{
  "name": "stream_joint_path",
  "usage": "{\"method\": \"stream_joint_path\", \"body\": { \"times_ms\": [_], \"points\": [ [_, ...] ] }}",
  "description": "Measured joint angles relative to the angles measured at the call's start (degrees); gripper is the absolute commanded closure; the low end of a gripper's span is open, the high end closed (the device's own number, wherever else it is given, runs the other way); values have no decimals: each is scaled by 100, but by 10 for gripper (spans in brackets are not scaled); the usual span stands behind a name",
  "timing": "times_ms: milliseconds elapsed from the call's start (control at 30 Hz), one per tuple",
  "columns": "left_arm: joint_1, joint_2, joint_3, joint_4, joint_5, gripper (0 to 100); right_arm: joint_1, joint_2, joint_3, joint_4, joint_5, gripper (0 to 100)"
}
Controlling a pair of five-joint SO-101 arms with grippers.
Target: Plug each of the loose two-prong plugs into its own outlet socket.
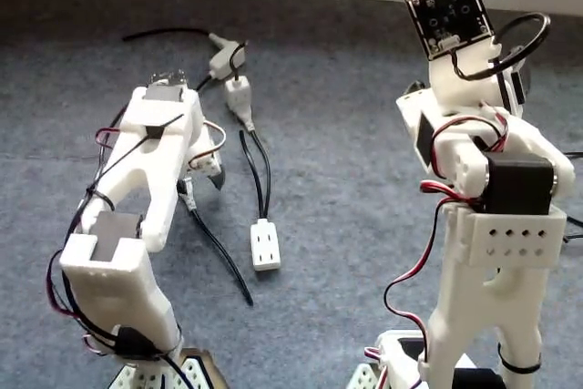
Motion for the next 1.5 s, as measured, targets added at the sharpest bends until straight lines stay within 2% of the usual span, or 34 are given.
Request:
{"method": "stream_joint_path", "body": {
  "times_ms": [400, 733, 1267, 1500],
  "points": [
    [-369, 0, 220, -167, 0, 775, -9, 0, 0, 0, 0, 580],
    [-97, 0, 220, -255, 255, 775, 0, 0, 0, 0, 0, 580],
    [-97, -141, 88, -264, 273, 775, 0, 0, 18, 0, 0, 580],
    [-88, -211, 422, -738, 290, 775, 0, 0, 35, -9, 0, 580]
  ]
}}
